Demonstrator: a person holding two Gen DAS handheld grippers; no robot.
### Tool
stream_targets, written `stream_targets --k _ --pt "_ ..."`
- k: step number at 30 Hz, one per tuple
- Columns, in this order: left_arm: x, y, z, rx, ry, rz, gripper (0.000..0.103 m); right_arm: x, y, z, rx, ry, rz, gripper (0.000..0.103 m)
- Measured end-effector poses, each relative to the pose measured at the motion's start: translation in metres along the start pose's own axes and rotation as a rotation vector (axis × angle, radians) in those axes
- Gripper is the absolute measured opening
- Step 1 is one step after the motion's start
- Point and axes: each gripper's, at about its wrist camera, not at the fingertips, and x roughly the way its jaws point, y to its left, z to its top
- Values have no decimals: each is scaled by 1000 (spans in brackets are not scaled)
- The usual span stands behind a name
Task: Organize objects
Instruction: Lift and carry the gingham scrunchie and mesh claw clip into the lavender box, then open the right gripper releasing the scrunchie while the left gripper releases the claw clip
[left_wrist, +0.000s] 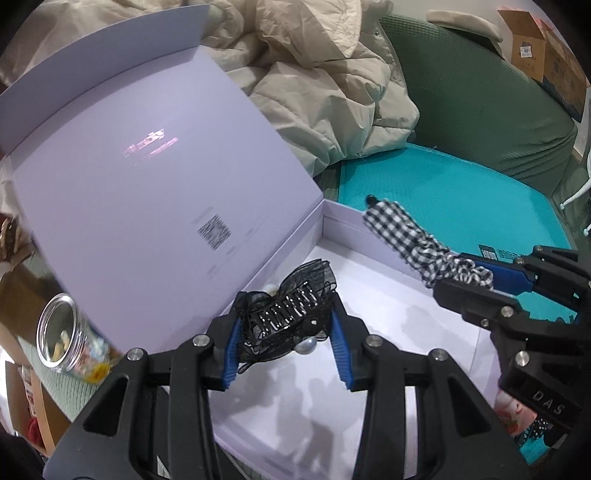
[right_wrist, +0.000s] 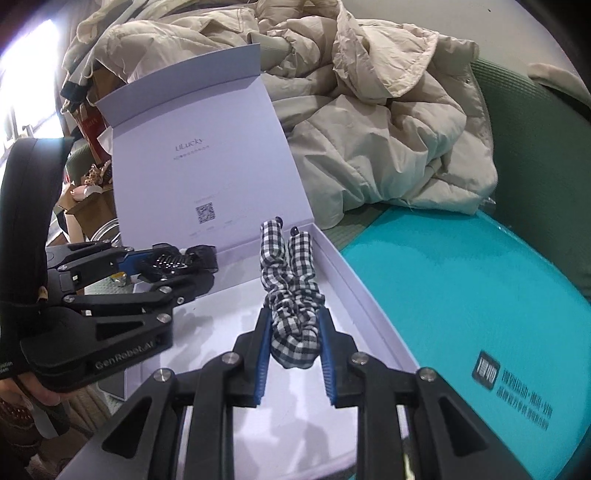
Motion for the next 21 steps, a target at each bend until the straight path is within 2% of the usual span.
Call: stream_targets --k 8,13,17,21 --pt "30 4 8 -21 39 -35 39 29 -13 1 11 44 -11 23" --pt "46 0 8 14 56 -59 39 35 -21 -1 13 59 -29 24" --pt "54 -2 8 9 91 -109 39 43 -25 -4 14 86 -41 24" --pt "59 -8 8 38 90 -104 39 50 -25 -7 13 109 -42 24"
